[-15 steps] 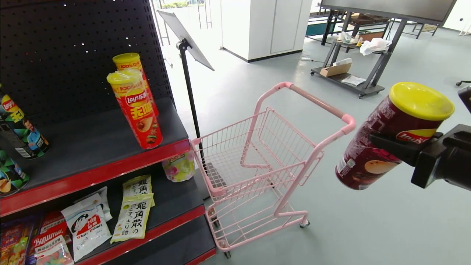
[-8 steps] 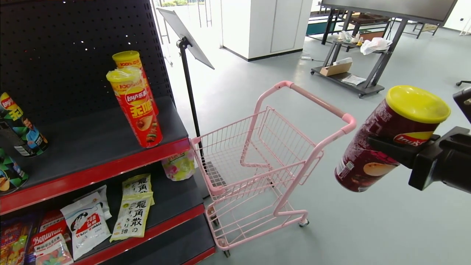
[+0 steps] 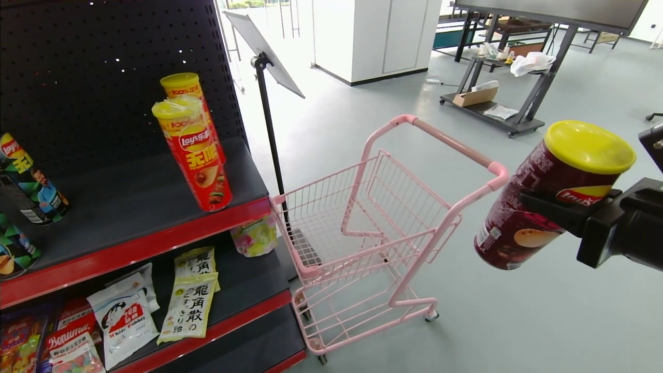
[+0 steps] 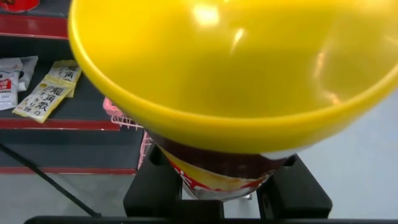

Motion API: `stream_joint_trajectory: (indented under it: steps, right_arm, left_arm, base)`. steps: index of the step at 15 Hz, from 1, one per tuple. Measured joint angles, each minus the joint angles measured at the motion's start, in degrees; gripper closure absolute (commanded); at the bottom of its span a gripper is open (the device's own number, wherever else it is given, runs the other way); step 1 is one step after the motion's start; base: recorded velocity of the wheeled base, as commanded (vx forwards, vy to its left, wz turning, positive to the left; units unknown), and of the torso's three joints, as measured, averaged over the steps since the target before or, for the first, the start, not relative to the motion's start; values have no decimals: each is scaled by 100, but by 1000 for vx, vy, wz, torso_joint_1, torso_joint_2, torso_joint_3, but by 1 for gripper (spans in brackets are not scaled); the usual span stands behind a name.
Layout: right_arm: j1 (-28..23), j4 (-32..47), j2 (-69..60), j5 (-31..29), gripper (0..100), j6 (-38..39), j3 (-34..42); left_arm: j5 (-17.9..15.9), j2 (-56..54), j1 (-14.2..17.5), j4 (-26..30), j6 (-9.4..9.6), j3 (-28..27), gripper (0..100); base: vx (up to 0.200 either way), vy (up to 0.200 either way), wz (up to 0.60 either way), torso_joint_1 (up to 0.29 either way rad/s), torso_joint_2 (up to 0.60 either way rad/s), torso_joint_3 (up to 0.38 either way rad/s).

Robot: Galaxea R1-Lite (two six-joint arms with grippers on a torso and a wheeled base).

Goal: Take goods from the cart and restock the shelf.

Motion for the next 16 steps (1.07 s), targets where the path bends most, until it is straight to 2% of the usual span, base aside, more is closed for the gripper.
stream_joint_trajectory:
  steps: [5, 9, 15, 16]
  right_arm:
    - [0, -9, 37, -11, 100, 0, 21]
    - [0, -9, 50, -11, 100, 0, 77]
    - [13, -16, 44, 5, 100, 4, 123]
    - [11, -11, 45, 2, 100, 4, 123]
  left_arm:
    - [-112, -26, -13, -5, 11, 0, 0]
    - [-95, -44, -6, 0, 169, 15, 0]
    - [16, -52, 4, 5, 189, 0, 0]
    - [0, -63, -2, -2, 191, -2, 0]
  base:
    - [0, 0, 0, 0, 0, 0]
    - [0, 0, 0, 0, 0, 0]
    - [-200, 0, 0, 3, 2, 3]
    - [0, 0, 0, 0, 0, 0]
